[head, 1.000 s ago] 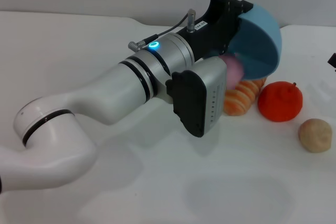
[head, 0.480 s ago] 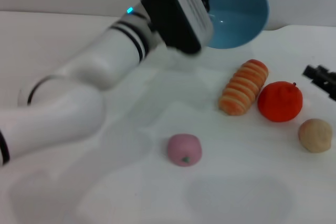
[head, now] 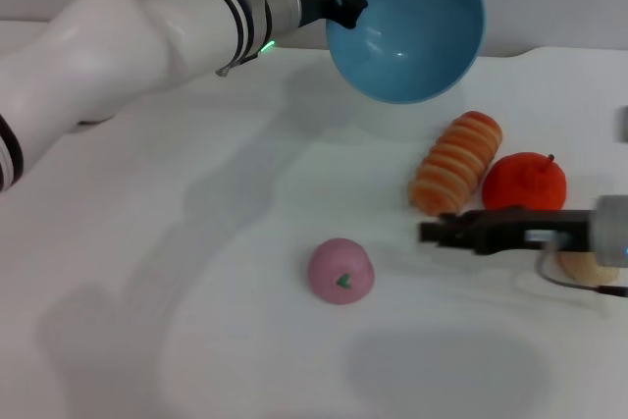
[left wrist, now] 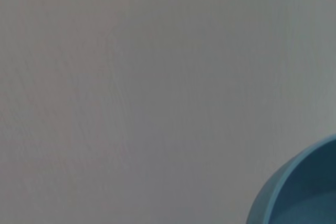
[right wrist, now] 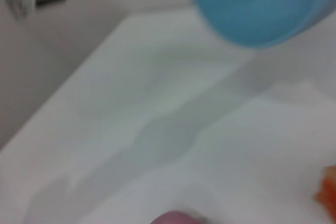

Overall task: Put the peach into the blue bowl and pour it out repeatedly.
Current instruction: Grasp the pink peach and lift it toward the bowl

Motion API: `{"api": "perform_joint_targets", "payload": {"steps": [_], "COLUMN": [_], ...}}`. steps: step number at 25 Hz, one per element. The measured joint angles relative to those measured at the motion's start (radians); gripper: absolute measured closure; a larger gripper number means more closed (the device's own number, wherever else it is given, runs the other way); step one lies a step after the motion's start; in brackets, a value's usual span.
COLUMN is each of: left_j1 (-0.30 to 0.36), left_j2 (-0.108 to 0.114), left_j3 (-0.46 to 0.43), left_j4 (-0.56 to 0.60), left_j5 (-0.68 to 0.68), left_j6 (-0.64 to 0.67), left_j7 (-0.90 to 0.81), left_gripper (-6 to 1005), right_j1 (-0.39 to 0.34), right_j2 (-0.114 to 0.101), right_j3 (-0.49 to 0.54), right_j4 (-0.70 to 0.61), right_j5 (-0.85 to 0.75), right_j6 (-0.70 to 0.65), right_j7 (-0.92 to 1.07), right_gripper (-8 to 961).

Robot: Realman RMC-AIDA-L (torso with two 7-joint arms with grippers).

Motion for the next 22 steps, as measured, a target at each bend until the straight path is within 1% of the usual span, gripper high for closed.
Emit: {"api": "perform_joint_targets", "payload": {"steps": [3, 4, 6, 10, 11, 12, 22], "left_j1": [-0.003, -0.003, -0.003, 0.000, 0.001, 0.001, 0.002], "left_j2": [0.000, 0.000, -0.001, -0.002, -0.003, -0.003, -0.007], "left_j3": [-0.002, -0.001, 0.001, 0.002, 0.002, 0.002, 0.035], "left_j4": [-0.003, -0.003, -0.006, -0.006, -0.007, -0.007, -0.009], "left_j5": [-0.002, -0.002, -0.004, -0.005, -0.006, -0.006, -0.008], "left_j6": [0.007, 0.007, 0.007, 0.007, 0.004, 0.004, -0.023], "left_j7": [-0.015, -0.015, -0.016, -0.016, -0.016, -0.016, -0.017], "left_gripper": [1000, 1000, 1000, 999, 999, 999, 999], "right_j1": [0.078, 0.116, 0.134, 0.142, 0.144, 0.144, 0.149], "right_j2": [0.002, 0.007, 0.011, 0.015, 0.016, 0.016, 0.017], "right_j3": [-0.067, -0.106, -0.130, -0.146, -0.176, -0.176, -0.469], "right_j4": [0.076, 0.108, 0.120, 0.123, 0.126, 0.126, 0.118], "right_j5": [-0.005, -0.004, -0.002, 0.016, 0.048, 0.048, 0.263], "right_j6": [0.049, 0.076, 0.092, 0.103, 0.104, 0.104, 0.155], "right_j7": [0.006, 0.006, 0.006, 0.005, 0.001, 0.001, -0.005], "right_gripper": [480, 480, 480, 480, 479, 479, 479]}}
